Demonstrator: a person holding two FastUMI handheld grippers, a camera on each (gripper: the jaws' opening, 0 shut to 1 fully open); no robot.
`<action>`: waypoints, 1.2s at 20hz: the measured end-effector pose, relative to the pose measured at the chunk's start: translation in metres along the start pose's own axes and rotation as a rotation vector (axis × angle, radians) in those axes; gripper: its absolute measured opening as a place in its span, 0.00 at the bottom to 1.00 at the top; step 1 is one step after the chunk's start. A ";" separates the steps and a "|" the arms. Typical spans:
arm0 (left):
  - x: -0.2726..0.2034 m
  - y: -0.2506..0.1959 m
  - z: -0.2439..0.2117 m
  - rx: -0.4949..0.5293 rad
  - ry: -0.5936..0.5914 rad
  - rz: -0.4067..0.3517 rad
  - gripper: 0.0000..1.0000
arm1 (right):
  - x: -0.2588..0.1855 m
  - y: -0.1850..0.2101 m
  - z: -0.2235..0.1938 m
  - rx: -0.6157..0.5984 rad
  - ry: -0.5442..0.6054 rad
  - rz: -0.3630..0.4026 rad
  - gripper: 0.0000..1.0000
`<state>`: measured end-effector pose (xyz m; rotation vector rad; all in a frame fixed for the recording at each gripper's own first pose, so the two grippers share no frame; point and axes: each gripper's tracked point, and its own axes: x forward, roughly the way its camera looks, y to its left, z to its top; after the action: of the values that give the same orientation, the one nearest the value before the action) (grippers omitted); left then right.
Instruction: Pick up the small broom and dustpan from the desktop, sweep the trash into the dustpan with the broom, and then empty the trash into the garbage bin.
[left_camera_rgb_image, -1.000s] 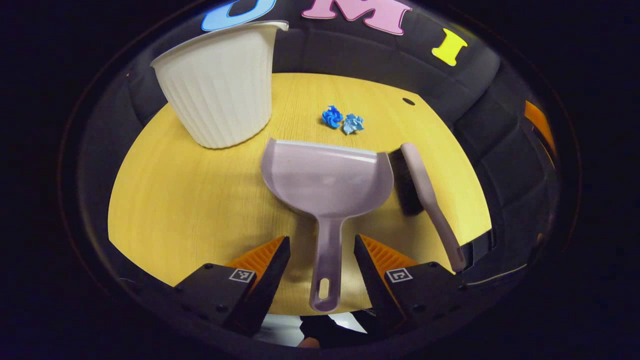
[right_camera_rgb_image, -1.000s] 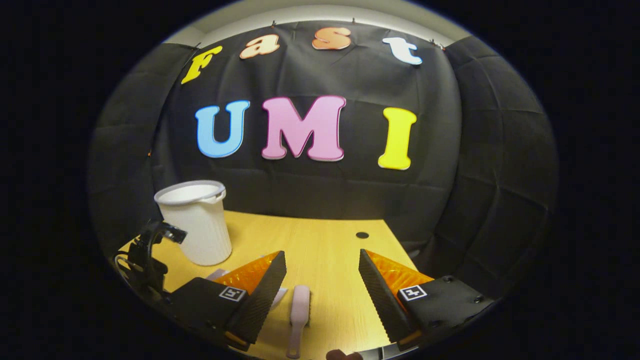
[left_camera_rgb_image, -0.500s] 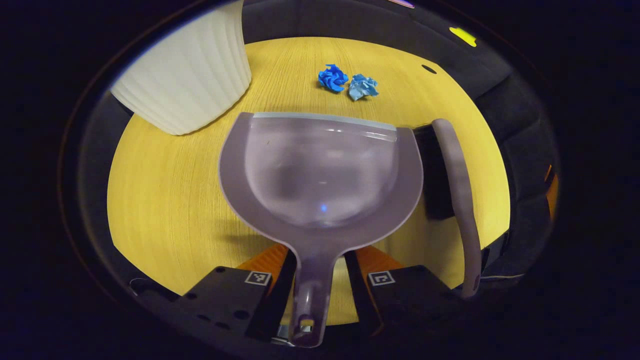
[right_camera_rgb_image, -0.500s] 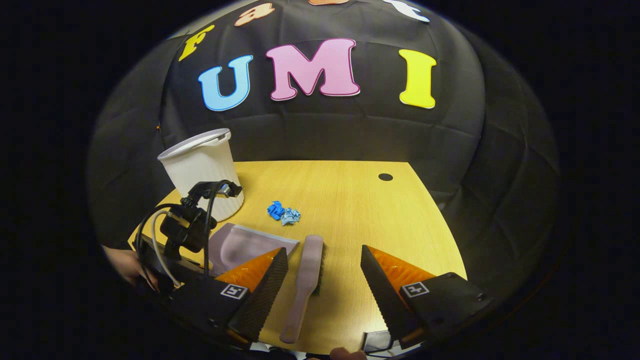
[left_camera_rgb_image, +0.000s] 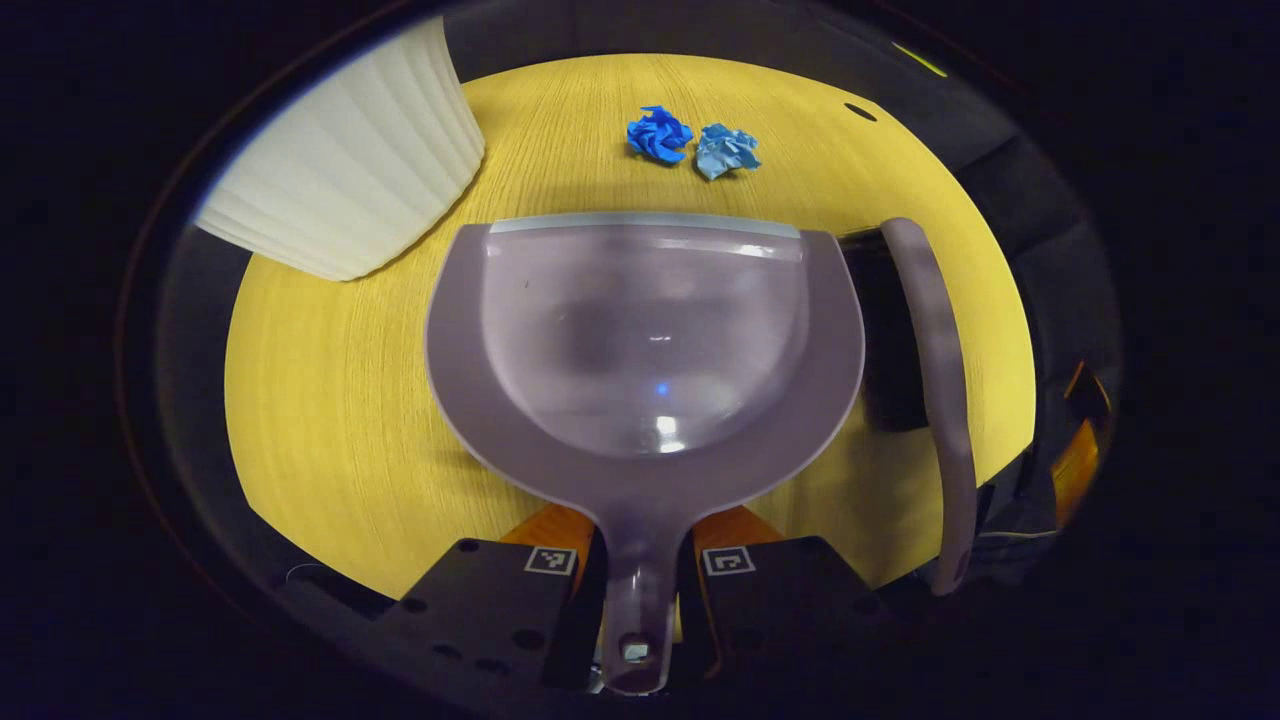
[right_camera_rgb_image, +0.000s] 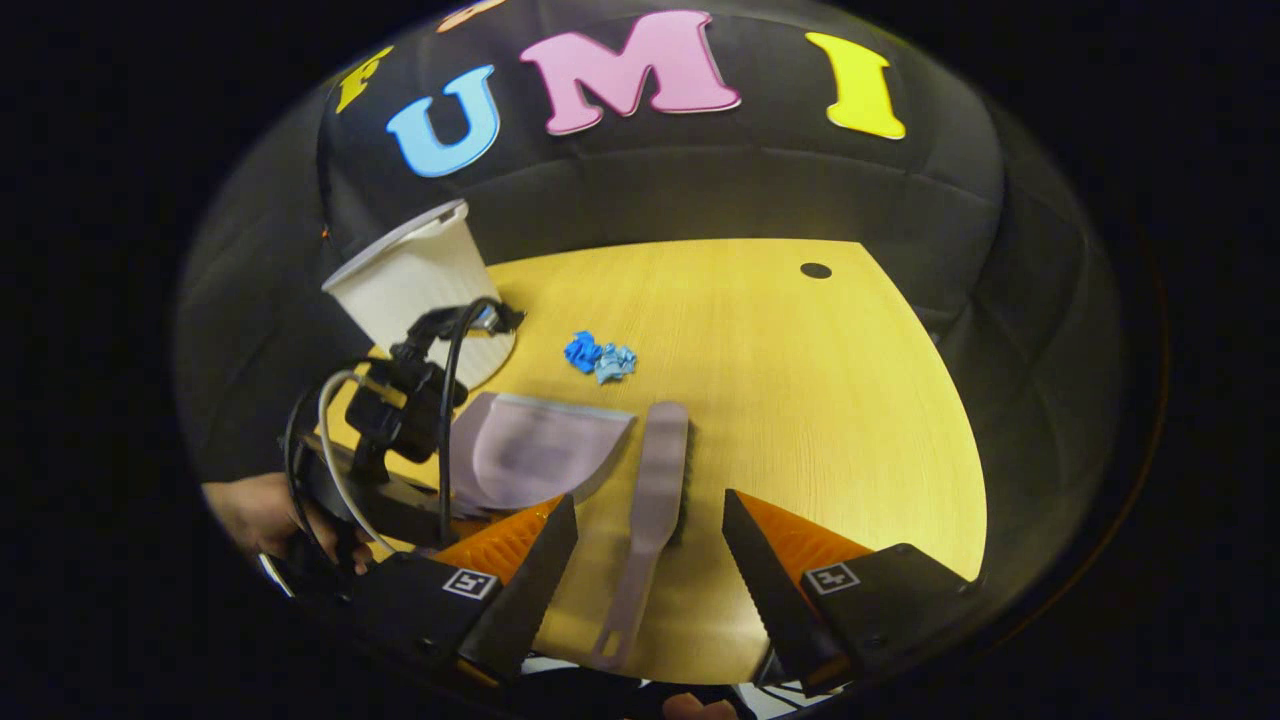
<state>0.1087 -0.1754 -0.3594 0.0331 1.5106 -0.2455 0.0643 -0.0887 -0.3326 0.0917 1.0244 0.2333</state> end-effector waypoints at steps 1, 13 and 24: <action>0.000 0.002 0.000 0.001 -0.008 -0.005 0.30 | 0.004 -0.002 -0.011 -0.043 0.054 -0.011 0.95; -0.001 0.011 -0.022 0.031 -0.098 -0.087 0.31 | 0.069 -0.010 -0.079 0.067 0.565 -0.086 0.96; -0.001 0.010 -0.020 0.021 -0.106 -0.094 0.30 | 0.084 -0.008 -0.077 0.056 0.619 -0.061 0.27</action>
<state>0.0910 -0.1618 -0.3610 -0.0335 1.4056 -0.3337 0.0411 -0.0797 -0.4444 0.0380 1.6478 0.1797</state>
